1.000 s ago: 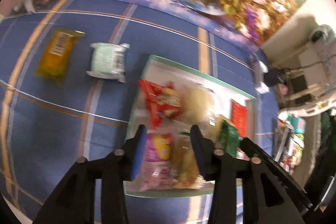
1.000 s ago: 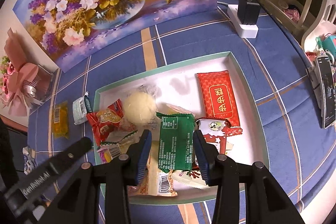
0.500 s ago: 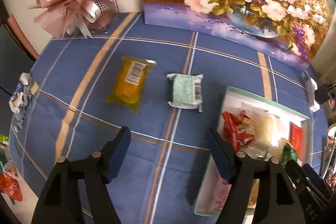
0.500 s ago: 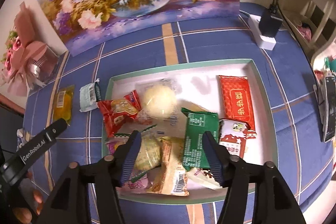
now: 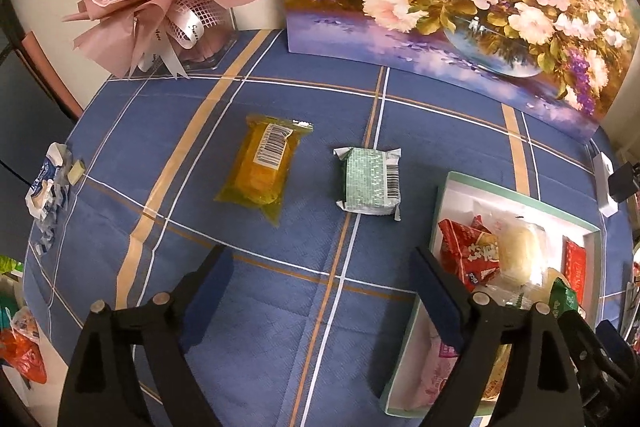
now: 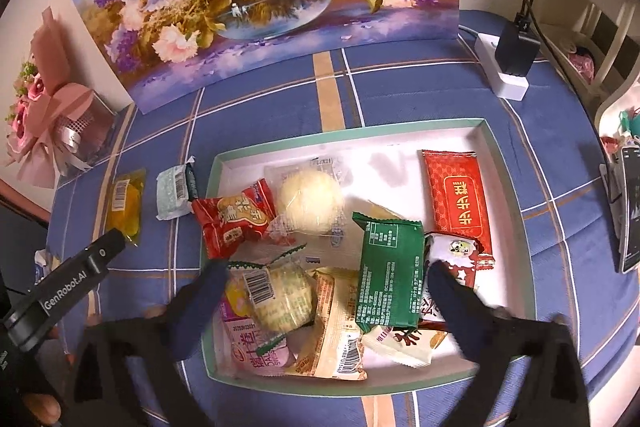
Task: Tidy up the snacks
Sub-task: 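Move both open grippers back from the tray to the last two packets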
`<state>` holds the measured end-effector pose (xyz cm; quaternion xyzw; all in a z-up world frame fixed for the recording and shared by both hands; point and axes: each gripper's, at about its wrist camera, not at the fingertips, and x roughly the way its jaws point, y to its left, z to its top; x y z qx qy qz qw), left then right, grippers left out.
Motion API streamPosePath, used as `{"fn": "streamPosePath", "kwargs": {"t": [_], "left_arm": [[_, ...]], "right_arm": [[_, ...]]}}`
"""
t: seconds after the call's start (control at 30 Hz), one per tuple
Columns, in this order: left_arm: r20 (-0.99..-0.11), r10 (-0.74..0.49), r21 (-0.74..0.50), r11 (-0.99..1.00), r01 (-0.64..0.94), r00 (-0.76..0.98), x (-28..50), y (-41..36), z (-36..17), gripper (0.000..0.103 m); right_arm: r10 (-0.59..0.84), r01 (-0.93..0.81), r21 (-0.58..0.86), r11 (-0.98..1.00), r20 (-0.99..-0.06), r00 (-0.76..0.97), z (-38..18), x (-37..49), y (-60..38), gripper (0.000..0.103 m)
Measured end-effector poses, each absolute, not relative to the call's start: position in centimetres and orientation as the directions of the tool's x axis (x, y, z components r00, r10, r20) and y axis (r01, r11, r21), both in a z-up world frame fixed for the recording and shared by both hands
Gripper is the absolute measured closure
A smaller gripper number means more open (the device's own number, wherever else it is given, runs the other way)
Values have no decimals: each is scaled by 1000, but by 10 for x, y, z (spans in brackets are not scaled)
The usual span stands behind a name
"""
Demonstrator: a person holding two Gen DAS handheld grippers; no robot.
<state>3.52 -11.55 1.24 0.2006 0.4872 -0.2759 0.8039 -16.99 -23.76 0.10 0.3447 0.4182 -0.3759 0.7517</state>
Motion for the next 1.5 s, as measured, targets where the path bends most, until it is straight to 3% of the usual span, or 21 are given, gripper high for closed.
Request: {"fn": "streamPosePath", "kwargs": {"t": [0.1, 0.2, 0.93, 1.5], "left_arm": [[-894, -250, 48, 771, 635, 371, 36, -115, 12, 12], [-890, -252, 51, 772, 633, 379, 37, -114, 12, 4], [-894, -211, 27, 855, 518, 395, 96, -66, 15, 4], [-915, -220, -94, 931, 352, 337, 155, -6, 0, 4]], "right_arm": [[-277, 851, 209, 482, -885, 374, 3, -170, -237, 0], [-279, 852, 207, 481, -885, 373, 3, -170, -237, 0], [-261, 810, 183, 557, -888, 380, 1, -127, -210, 0], [-229, 720, 184, 669, -871, 436, -7, -56, -169, 0]]}}
